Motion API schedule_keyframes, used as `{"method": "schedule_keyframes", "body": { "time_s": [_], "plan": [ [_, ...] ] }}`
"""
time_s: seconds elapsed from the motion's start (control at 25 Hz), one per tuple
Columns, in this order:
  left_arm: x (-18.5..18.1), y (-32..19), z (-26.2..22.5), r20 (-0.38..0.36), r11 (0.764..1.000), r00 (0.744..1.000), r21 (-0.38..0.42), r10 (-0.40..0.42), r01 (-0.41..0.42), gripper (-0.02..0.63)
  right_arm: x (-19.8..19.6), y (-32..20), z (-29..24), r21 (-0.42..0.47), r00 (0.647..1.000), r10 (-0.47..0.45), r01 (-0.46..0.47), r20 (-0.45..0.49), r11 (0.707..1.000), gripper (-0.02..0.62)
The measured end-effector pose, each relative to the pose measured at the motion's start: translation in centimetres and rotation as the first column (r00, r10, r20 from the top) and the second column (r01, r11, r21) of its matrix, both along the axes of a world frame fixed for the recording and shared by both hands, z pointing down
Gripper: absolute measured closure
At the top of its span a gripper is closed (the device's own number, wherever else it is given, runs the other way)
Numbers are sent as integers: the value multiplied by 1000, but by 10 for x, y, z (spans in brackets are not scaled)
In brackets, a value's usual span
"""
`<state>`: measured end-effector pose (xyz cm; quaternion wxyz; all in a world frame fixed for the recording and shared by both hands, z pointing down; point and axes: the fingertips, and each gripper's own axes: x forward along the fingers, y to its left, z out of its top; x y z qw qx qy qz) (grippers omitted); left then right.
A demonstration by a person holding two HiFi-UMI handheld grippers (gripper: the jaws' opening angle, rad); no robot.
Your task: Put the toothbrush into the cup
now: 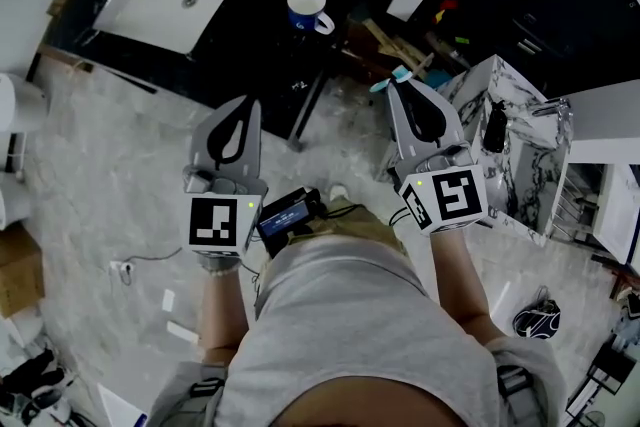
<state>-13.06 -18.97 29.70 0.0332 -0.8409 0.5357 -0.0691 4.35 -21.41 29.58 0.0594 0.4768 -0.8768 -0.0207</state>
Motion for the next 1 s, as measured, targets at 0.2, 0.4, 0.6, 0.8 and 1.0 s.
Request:
{"method": "schedule_keyframes", "body": {
  "time_s": [0.2,0.4,0.6,0.8,1.0],
  "plan": [
    [-1,-8,-3,-5,1000,1000,-1,-31,31,592,0,-14,-6,10,1000,-19,19,10,1000,566],
    [-1,-14,-4,0,998,998,6,-56,56,592,1,-26,-9,20,999,-40,40,15,999,565],
    [-4,-16,-4,-3,996,996,6,-86,86,592,-3,-40,-13,34,997,-73,73,7,997,566],
    [-12,-16,-2,-1,993,993,5,-121,121,593,-13,-56,-14,48,993,-115,115,5,992,566],
    [-19,-12,0,0,987,987,5,-160,160,592,-25,-71,-17,64,988,-152,151,11,986,566]
  ]
}}
